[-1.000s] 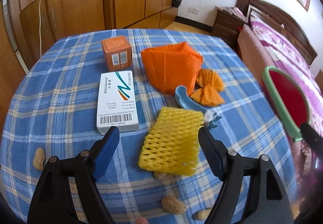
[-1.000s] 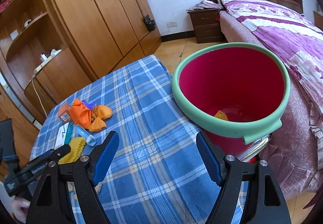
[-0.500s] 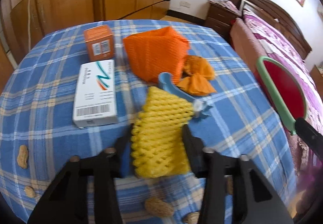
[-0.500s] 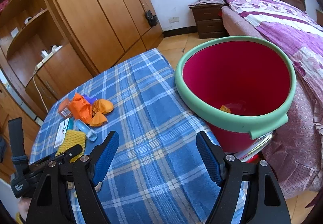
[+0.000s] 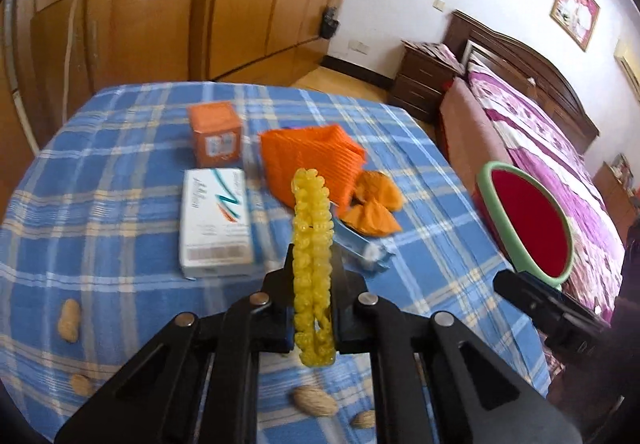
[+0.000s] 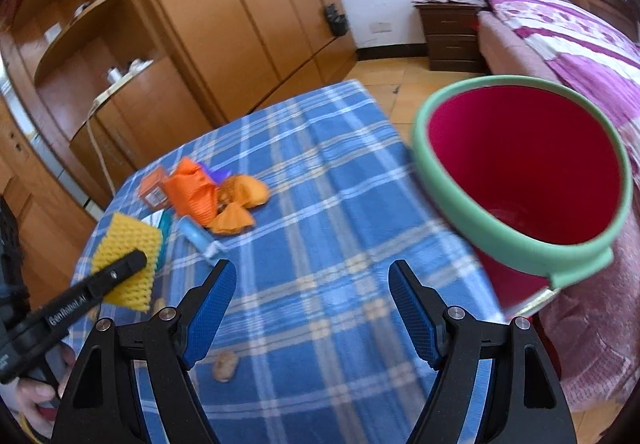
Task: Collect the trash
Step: 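Grasp the yellow foam net with the left gripper while the right gripper grasps the light blue plastic piece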
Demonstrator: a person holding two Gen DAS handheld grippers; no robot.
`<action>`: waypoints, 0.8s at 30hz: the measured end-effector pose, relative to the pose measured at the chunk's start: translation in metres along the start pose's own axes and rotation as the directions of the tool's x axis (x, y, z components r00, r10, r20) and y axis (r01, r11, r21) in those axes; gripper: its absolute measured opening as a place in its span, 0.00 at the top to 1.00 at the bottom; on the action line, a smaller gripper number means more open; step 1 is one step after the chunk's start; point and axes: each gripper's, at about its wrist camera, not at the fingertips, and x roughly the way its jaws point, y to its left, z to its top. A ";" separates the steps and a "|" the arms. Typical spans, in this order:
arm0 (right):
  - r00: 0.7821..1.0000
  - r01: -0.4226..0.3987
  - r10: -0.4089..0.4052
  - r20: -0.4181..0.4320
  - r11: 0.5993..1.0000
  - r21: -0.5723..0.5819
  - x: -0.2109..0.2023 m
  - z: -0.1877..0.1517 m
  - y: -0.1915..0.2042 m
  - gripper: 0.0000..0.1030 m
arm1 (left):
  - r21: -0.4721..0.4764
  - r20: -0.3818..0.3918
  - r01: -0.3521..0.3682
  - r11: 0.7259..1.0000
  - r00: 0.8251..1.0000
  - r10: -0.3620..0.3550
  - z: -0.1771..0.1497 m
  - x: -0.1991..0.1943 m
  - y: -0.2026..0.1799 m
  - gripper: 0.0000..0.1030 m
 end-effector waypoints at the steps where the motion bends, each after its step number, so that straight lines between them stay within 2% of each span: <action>1: 1.000 -0.006 0.006 -0.006 1.000 -0.013 0.003 0.000 0.004 0.23 | -0.005 0.004 -0.010 1.000 1.000 0.010 0.001 -0.001 0.004 0.89; 7: 0.999 -0.029 0.026 -0.034 0.996 -0.089 0.023 0.001 0.032 0.23 | -0.032 0.018 -0.097 0.995 0.995 0.097 0.002 -0.003 0.025 0.89; 14: 0.995 -0.071 0.059 -0.082 0.985 -0.155 0.051 0.003 0.061 0.23 | -0.065 0.005 -0.151 0.986 0.988 0.152 -0.002 0.001 0.042 0.89; 20: 0.992 -0.080 0.057 -0.111 0.973 -0.216 0.071 0.003 0.078 0.37 | -0.084 0.004 -0.148 0.985 0.989 0.149 -0.004 0.001 0.051 0.89; 24: 0.990 -0.062 0.029 -0.135 0.967 -0.248 0.087 0.003 0.085 0.53 | -0.088 0.008 -0.144 0.986 0.989 0.145 -0.005 0.002 0.054 0.89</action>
